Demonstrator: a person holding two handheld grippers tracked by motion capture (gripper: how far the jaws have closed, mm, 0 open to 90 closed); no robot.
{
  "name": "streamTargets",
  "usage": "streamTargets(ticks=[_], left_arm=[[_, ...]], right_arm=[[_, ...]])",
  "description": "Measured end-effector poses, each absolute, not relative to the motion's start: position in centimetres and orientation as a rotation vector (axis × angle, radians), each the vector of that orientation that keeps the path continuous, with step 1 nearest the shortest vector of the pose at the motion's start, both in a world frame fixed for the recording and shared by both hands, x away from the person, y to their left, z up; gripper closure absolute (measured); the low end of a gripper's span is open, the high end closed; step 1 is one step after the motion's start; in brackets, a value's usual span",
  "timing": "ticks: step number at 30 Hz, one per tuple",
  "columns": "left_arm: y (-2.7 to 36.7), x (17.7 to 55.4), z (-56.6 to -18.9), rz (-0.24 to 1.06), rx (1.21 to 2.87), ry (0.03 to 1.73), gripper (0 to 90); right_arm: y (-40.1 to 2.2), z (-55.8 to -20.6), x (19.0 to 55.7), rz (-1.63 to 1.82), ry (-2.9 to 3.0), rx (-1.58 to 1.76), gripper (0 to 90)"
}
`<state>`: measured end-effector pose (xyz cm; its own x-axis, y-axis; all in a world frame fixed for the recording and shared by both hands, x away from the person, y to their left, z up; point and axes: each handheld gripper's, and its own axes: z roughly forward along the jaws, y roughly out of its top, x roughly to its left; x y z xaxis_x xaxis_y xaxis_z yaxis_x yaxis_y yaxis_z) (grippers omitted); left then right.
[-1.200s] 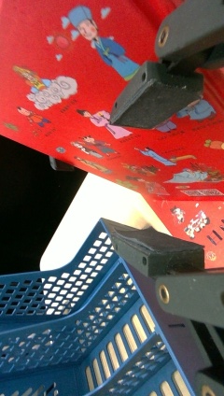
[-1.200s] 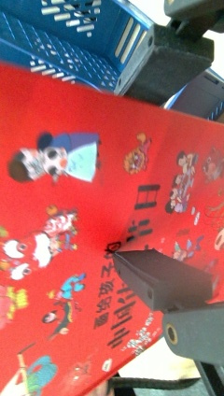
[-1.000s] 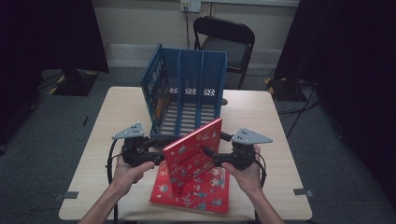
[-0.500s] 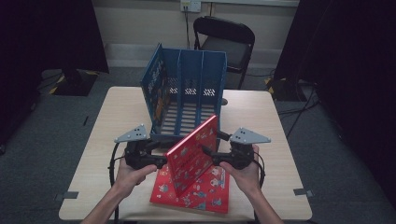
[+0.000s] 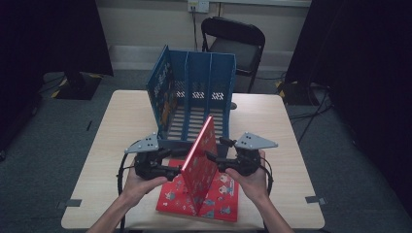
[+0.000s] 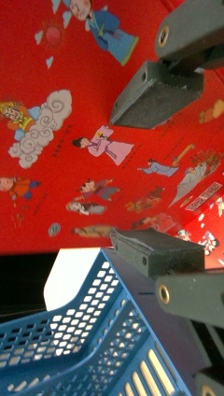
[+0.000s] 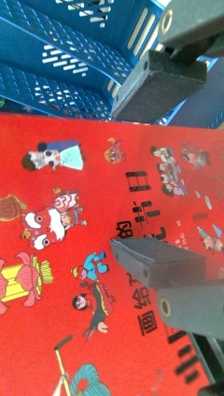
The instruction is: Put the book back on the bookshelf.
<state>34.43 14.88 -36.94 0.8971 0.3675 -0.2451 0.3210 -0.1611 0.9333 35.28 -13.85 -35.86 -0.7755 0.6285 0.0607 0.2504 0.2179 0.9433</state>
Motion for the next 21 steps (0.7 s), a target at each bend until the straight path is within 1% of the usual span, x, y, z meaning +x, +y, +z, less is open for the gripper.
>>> streamTargets(ticks=[3,7,18,19,21], left_arm=[[14.4,34.4,-37.0,0.045,1.769,0.517,32.2],[14.1,34.4,-36.9,0.054,1.775,0.512,29.8],[12.8,34.1,-37.2,0.034,1.817,0.475,25.0],[12.7,34.0,-37.2,0.058,1.817,0.491,24.8],[12.7,34.1,-37.2,0.055,1.81,0.493,24.9]], right_arm=[[-13.8,-35.9,35.3,1.586,2.175,0.817,31.0],[-13.6,-35.9,35.2,1.582,2.187,0.805,31.0],[-13.3,-36.1,35.1,1.589,2.221,0.787,30.8],[-13.3,-36.1,35.1,1.584,2.218,0.781,32.0],[-13.3,-36.1,35.1,1.585,2.219,0.786,32.0]])
